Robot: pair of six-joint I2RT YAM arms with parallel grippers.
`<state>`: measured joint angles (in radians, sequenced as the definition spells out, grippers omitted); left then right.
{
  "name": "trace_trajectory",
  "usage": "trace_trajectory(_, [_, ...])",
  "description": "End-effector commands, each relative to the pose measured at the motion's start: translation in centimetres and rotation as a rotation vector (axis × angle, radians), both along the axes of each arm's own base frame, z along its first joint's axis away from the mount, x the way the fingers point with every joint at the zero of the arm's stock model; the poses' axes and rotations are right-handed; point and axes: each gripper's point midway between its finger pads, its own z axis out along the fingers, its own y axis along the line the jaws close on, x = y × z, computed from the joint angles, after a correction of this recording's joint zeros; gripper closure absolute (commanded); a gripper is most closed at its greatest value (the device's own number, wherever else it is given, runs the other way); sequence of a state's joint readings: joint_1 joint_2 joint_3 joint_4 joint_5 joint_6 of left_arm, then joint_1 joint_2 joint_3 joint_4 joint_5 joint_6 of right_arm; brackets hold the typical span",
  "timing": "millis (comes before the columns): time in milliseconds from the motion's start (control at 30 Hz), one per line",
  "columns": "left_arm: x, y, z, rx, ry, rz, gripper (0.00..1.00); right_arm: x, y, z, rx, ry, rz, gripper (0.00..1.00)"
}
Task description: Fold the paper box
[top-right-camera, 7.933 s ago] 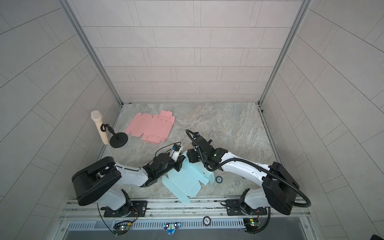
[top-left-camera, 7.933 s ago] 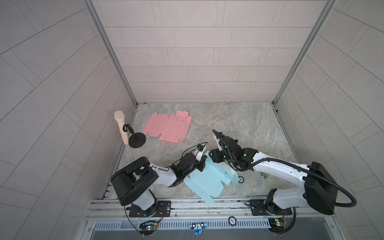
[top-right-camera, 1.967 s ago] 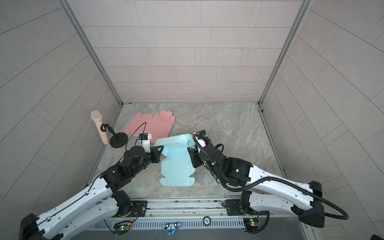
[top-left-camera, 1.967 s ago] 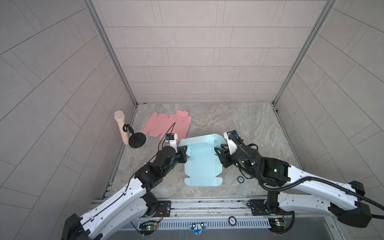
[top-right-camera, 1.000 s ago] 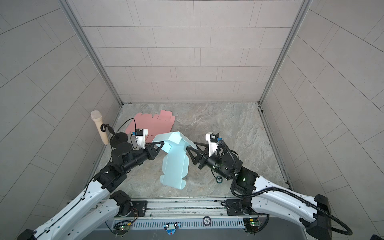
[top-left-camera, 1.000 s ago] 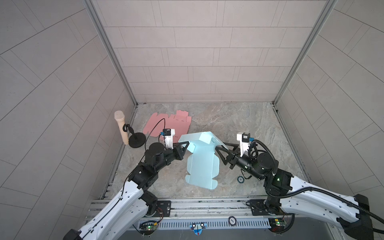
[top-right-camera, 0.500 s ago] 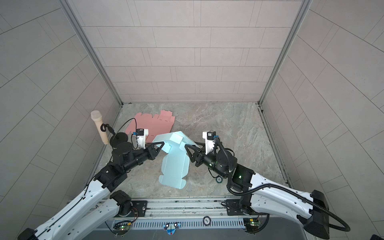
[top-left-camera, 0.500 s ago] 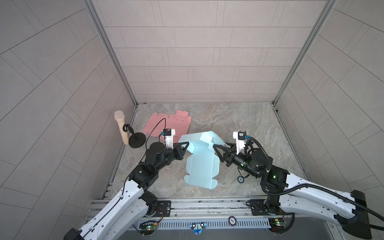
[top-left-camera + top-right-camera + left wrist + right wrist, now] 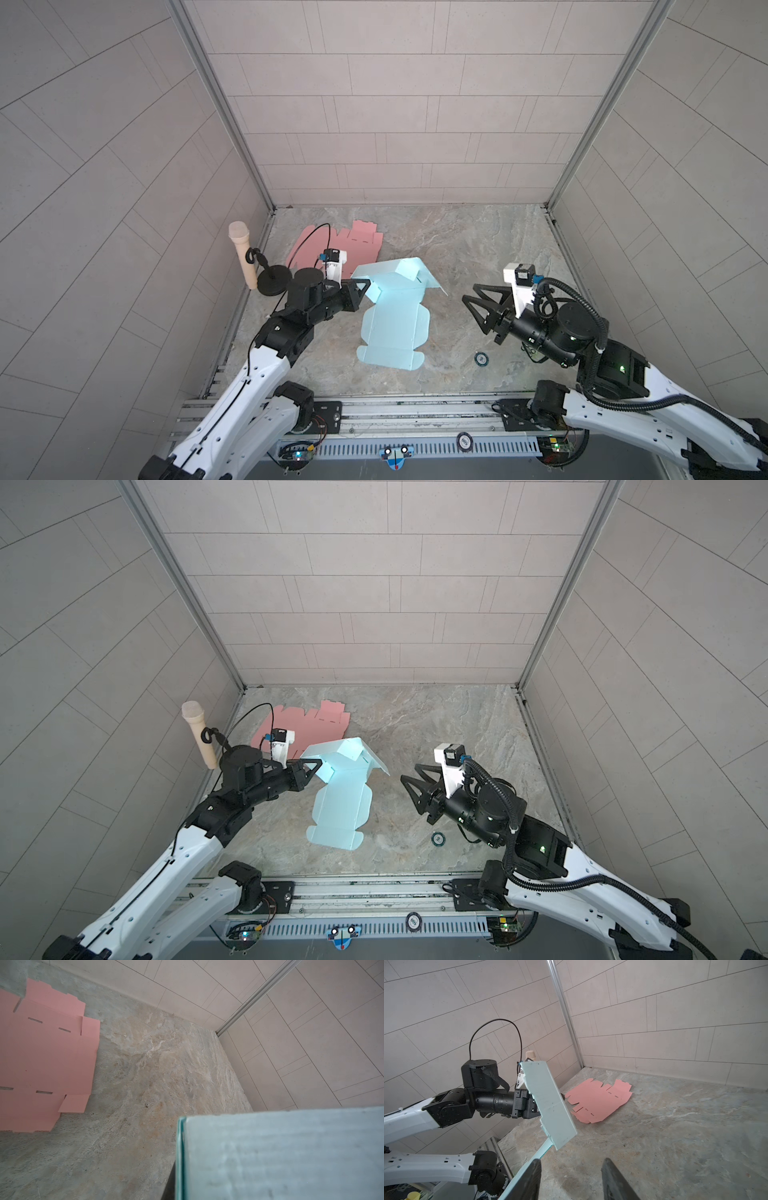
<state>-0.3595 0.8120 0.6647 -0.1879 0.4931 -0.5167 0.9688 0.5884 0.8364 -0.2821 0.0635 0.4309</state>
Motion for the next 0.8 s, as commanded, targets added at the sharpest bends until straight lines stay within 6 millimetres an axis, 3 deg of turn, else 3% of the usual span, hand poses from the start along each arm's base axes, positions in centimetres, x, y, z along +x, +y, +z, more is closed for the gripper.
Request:
trace_trajectory(0, [-0.8,-0.6,0.1,0.027,-0.005,-0.083,0.99,0.9,0.2,-1.9,-0.107,0.030,0.007,0.52])
trace_trajectory(400, [-1.3,-1.0,-0.5,0.030,0.000,-0.121,0.98,0.7,5.3,-1.2,-0.056,0.047,0.207,0.55])
trace_trajectory(767, [-1.4,-1.2,-1.5,0.022,0.019,-0.129,0.98,0.3,8.3,-2.6,-0.084,0.100,0.309,0.60])
